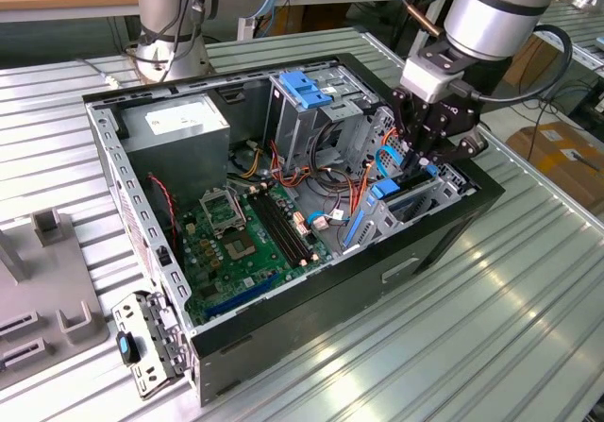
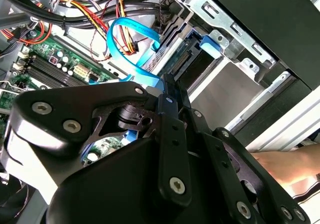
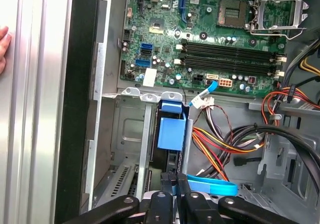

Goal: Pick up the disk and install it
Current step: 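Insert the first disk wire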

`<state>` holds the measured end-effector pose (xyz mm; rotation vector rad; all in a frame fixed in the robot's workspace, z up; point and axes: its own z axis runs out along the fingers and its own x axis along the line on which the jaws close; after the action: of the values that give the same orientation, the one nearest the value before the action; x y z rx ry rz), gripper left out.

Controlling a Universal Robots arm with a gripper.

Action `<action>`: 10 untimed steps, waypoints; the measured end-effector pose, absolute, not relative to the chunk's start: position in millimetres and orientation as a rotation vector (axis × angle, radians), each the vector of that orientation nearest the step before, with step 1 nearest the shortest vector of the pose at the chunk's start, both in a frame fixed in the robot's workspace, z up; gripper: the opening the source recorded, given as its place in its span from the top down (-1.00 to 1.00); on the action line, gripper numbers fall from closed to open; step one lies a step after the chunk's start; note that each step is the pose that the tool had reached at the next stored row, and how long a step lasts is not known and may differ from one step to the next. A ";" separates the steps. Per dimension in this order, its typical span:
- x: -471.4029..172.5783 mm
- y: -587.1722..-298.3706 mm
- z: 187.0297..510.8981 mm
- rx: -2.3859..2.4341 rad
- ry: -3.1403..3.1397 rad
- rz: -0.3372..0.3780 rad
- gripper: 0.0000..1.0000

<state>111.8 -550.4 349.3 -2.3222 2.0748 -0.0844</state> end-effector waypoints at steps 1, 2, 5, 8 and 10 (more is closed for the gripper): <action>111.8 -550.4 349.2 -2.320 2.074 -0.081 0.68; 111.8 -550.4 349.1 -2.320 2.073 -0.080 0.68; 111.8 -550.4 349.2 -2.319 2.072 -0.078 0.68; 111.8 -550.5 349.1 -2.319 2.072 -0.078 0.68; 111.8 -550.6 348.4 -2.319 2.072 -0.078 0.68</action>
<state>111.8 -550.6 348.4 -2.3187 2.0722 -0.0780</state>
